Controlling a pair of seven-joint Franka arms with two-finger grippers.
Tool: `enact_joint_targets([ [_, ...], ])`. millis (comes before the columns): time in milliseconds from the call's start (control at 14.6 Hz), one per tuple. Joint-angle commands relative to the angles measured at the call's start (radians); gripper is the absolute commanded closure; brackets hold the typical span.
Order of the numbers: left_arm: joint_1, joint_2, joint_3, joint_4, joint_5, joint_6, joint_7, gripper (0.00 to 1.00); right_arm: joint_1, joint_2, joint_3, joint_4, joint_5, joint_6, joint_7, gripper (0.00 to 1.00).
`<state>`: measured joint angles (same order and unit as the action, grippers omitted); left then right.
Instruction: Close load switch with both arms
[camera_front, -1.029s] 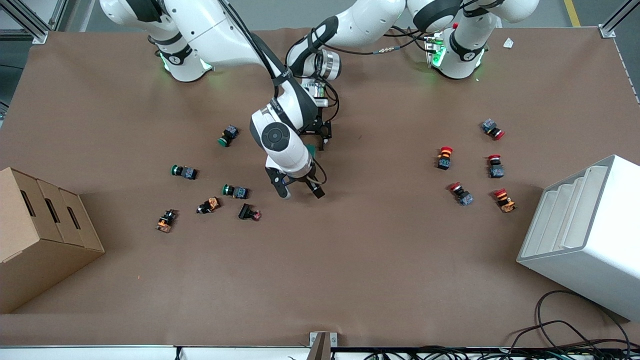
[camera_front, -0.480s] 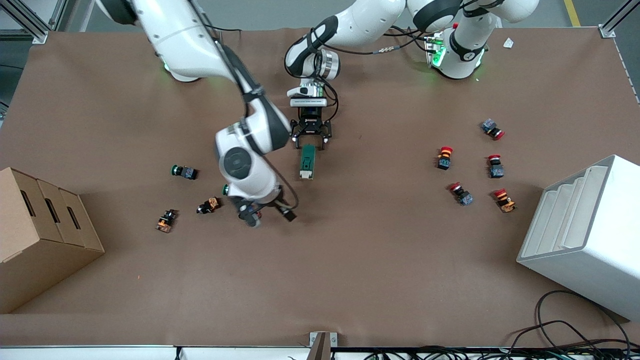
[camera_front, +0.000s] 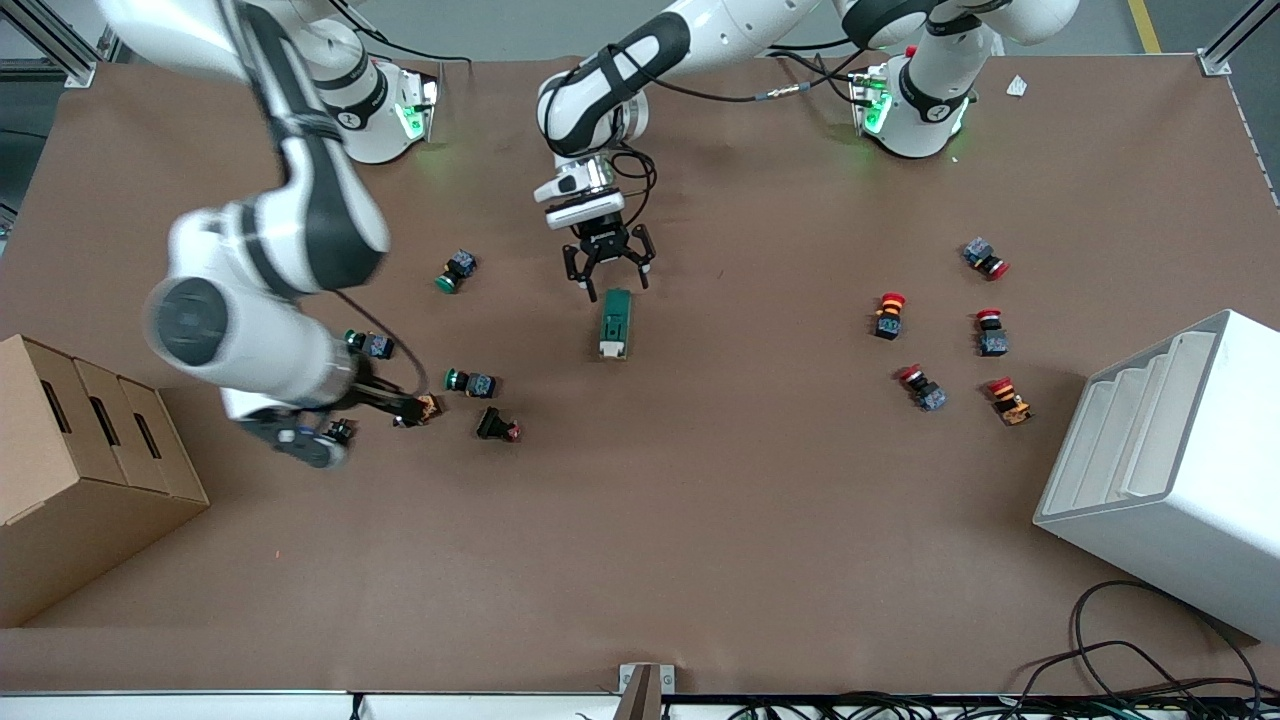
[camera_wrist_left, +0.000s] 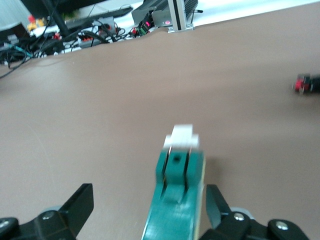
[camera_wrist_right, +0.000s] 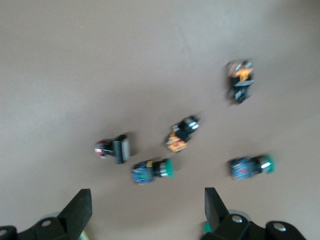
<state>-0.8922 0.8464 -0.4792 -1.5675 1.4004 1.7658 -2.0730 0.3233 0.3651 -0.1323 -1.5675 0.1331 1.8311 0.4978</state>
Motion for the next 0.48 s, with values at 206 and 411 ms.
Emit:
enact_joint_targets([
  [206,0.278,-0.170,-0.142,0.156,-0.303,0.014,0.403,0.00,-0.174,-0.126,0.017,-0.045,-0.096,-0.090,-0.459,0.00],
  [411,0.467,-0.271,-0.197,0.175,-0.476,0.055,0.587,0.00,-0.207,-0.182,0.016,-0.043,-0.179,-0.108,-0.499,0.00],
])
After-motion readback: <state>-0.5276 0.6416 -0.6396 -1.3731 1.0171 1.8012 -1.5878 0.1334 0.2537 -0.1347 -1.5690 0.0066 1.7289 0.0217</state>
